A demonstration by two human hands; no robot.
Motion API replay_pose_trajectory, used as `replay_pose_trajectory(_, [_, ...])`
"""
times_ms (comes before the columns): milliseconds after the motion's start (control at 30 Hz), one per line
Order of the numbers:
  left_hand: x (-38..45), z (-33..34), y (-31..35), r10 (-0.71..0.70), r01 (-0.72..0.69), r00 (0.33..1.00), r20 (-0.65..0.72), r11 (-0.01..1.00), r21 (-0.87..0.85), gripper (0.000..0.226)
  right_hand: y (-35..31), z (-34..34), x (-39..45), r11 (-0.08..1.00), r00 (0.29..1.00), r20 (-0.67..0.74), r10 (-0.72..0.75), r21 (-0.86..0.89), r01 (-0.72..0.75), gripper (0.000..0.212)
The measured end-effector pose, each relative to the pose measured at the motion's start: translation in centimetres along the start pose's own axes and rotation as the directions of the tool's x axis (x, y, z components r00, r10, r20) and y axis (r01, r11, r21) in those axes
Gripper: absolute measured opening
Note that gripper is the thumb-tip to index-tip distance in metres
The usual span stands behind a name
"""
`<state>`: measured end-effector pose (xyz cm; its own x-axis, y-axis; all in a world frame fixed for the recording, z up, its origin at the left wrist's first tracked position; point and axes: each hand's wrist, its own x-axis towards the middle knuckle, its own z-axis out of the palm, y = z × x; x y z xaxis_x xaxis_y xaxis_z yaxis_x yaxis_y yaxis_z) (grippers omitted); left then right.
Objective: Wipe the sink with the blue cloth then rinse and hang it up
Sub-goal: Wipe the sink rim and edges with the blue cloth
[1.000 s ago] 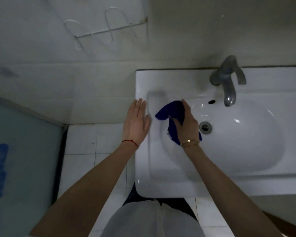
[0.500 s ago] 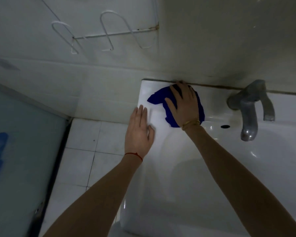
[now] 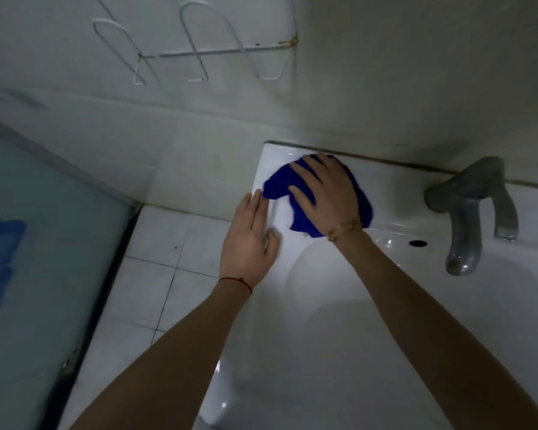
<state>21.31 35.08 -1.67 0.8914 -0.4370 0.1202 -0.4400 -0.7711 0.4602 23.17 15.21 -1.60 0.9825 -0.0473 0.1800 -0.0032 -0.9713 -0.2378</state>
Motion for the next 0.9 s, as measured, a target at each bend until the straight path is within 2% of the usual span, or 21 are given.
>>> replay_pose_trajectory(100, [-0.1, -0.3, 0.2, 0.007, -0.007, 1.0, -0.002, 1.0, 0.0, 0.057, 4.2, -0.9, -3.1, 0.992, 0.98, -0.156, 0.124, -0.012, -0.128, 0.047])
replay_pose_trajectory(200, [0.0, -0.4, 0.3, -0.005, 0.005, 1.0, 0.005, 1.0, 0.004, 0.058, 3.6, -0.8, -3.2, 0.94, 0.926, -0.192, 0.325, -0.047, -0.339, 0.048])
replay_pose_trajectory(233, [0.0, -0.3, 0.3, -0.007, 0.007, 1.0, 0.009, 1.0, 0.007, 0.057, 2.3, -0.5, -2.4, 0.927, 0.918, -0.18, 0.354, -0.063, -0.37, 0.049])
replay_pose_trajectory(333, [0.1, -0.2, 0.2, -0.007, 0.007, 1.0, 0.003, 1.0, 0.014, 0.057, -1.2, 0.4, 0.0, 0.966, 0.967, -0.079, 0.243, -0.066, -0.249, 0.053])
replay_pose_trajectory(400, [0.1, -0.2, 0.1, -0.007, 0.007, 1.0, 0.005, 1.0, 0.015, 0.057, -1.0, 0.6, 0.1, 0.985, 0.987, -0.028, 0.155, -0.066, -0.157, 0.055])
replay_pose_trajectory(467, [0.1, -0.3, 0.2, 0.0, 0.0, 1.0, 0.005, 1.0, 0.005, 0.058, 1.2, 0.3, -1.2, 0.99, 0.991, -0.066, 0.115, -0.076, -0.12, 0.056])
replay_pose_trajectory(533, [0.1, -0.4, 0.3, 0.007, -0.007, 1.0, -0.001, 1.0, 0.005, 0.059, 4.1, -0.2, -3.4, 0.987, 0.973, -0.186, 0.136, -0.064, -0.15, 0.053])
replay_pose_trajectory(600, [0.1, -0.5, 0.3, -0.01, 0.01, 1.0, -0.007, 1.0, 0.01, 0.061, 5.9, -0.6, -5.1, 0.972, 0.933, -0.285, 0.218, -0.017, -0.233, 0.05])
replay_pose_trajectory(700, [0.1, -0.4, 0.3, -0.081, 0.082, 0.996, -0.025, 0.996, 0.027, 0.064, 4.1, -0.3, -4.1, 0.926, 0.874, -0.329, 0.358, 0.009, -0.377, 0.047])
replay_pose_trajectory(767, [0.0, -0.3, 0.3, -0.103, 0.104, 0.994, -0.017, 0.994, 0.032, 0.066, 1.6, 0.0, -2.3, 0.934, 0.905, -0.248, 0.347, -0.002, -0.358, 0.049])
replay_pose_trajectory(833, [-0.1, -0.3, 0.2, -0.114, 0.115, 0.993, -0.028, 0.993, 0.035, 0.068, -0.4, 0.4, -0.7, 0.974, 0.965, -0.136, 0.223, -0.008, -0.226, 0.052])
replay_pose_trajectory(900, [0.0, -0.2, 0.0, -0.156, 0.157, 0.987, -0.038, 0.987, 0.022, 0.072, -0.3, 0.5, -0.4, 0.996, 0.995, -0.053, 0.088, -0.022, -0.089, 0.055])
